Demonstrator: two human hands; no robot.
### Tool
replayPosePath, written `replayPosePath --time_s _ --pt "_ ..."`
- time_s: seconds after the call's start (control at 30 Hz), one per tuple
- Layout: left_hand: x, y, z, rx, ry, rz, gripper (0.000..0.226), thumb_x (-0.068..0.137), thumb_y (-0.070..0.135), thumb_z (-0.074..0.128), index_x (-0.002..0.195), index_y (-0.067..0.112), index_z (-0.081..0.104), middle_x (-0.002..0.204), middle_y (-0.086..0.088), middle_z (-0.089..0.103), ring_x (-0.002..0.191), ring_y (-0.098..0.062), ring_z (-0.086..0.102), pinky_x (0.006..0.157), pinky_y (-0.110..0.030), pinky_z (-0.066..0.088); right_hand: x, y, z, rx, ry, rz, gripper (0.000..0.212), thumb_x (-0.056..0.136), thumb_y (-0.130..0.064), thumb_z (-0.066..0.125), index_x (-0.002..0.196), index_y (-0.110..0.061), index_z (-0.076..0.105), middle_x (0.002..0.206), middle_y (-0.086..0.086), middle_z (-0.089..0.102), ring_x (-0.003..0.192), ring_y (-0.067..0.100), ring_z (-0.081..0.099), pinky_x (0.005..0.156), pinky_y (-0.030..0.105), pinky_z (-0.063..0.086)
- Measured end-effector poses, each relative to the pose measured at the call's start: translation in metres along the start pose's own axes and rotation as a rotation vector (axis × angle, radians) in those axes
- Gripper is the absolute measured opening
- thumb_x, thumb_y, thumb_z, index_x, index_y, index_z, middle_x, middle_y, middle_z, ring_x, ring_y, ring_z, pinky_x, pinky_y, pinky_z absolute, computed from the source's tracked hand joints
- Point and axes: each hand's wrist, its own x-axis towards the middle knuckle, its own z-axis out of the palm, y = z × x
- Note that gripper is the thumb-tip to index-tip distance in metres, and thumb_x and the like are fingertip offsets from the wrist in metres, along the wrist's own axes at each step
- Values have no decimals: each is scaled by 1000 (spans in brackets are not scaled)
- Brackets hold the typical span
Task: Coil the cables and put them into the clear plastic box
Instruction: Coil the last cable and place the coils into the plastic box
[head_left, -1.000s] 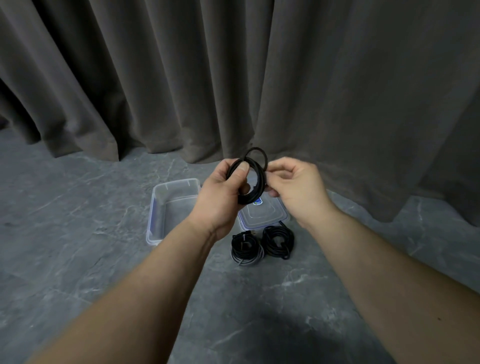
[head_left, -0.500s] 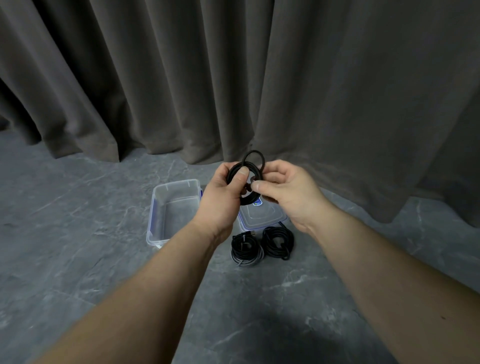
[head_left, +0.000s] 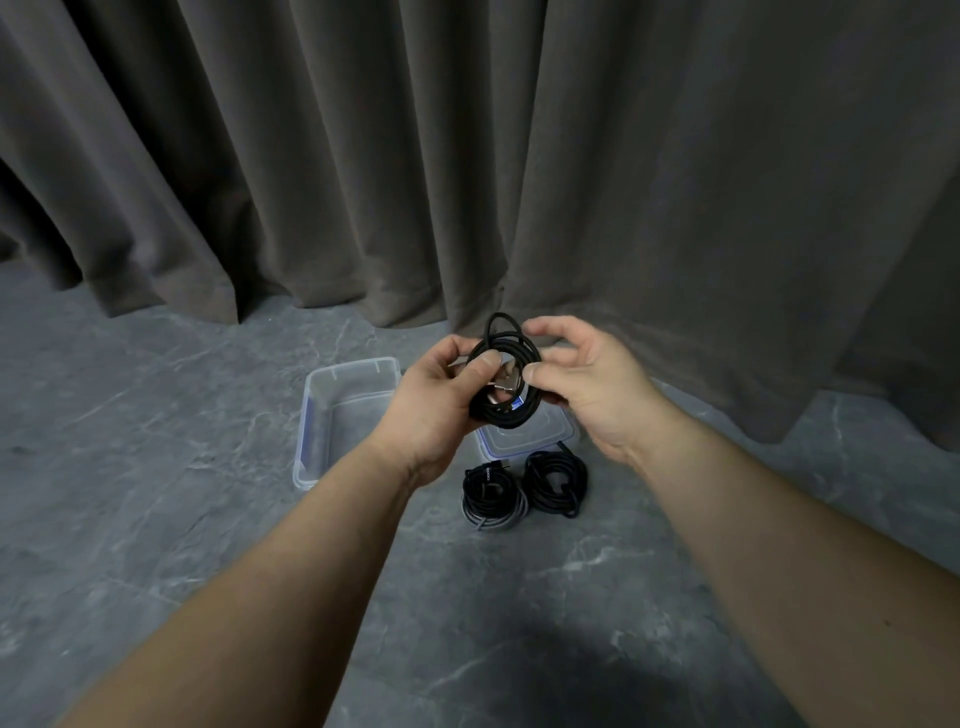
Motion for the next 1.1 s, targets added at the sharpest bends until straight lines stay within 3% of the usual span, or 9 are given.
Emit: replayPosePath --time_s 0.2,0.3,0.37,0.47,0.6,0.73,0.9,1.03,1.1 --pt "0 0 1 -98 52 5 15 95 1 53 85 12 51 67 -2 69 56 -11 64 56 -23 55 5 9 3 -134 63 -76 33 85 6 61 95 -24 56 90 -3 70 76 8 65 80 25 54" --pt "-1 0 0 -158 81 -1 12 94 1 53 87 10 52 68 -5 70 57 -12 65 59 -25 57 5 11 1 -600 229 -286 28 78 -10 72 84 -30 52 91 -12 58 72 7 52 74 22 48" --pt "-1 -1 1 -176 90 -4 10 94 1 53 88 9 53 69 -6 69 59 -13 66 60 -27 58 3 11 3 -766 226 -448 22 77 -7 70 81 -25 57 82 -14 48 66 2 47 67 17 42" --pt "1 -3 0 -157 112 5 8 95 3 52 90 9 53 71 -5 69 62 -14 66 61 -28 58 -1 11 8 -832 177 -486 20 75 -4 65 89 -19 67 77 -13 44 64 -1 46 67 21 44" --pt "3 -2 -4 -111 129 21 4 95 4 53 93 8 53 81 -6 69 70 -16 66 69 -30 57 -3 12 12 -976 179 -520 23 76 -16 71 99 -17 65 80 -9 51 65 9 47 66 31 49" --pt "1 -2 -2 -88 122 13 4 95 4 55 95 7 52 85 -9 69 71 -16 67 63 -27 58 -5 12 18 -1000 268 -520 26 78 -28 75 97 -12 66 81 3 67 74 24 63 71 37 51" --pt "1 -1 -4 -97 92 22 4 94 3 55 94 5 51 82 -13 65 69 -17 67 65 -26 58 -2 11 22 -1033 311 -507 22 82 -30 71 95 -13 65 83 5 70 79 27 66 73 38 52" --pt "4 -2 -7 -94 155 38 5 95 5 55 97 6 51 76 -6 70 72 -14 67 69 -27 59 3 16 18 -766 328 -395 4 83 -23 64 81 -20 66 69 1 70 68 24 68 68 42 55" --pt "5 -2 -8 -113 210 44 9 95 4 55 89 9 51 75 -5 70 69 -11 67 68 -28 59 5 17 17 -540 293 -280 10 84 -19 60 76 -24 61 67 0 69 67 19 70 70 46 56"
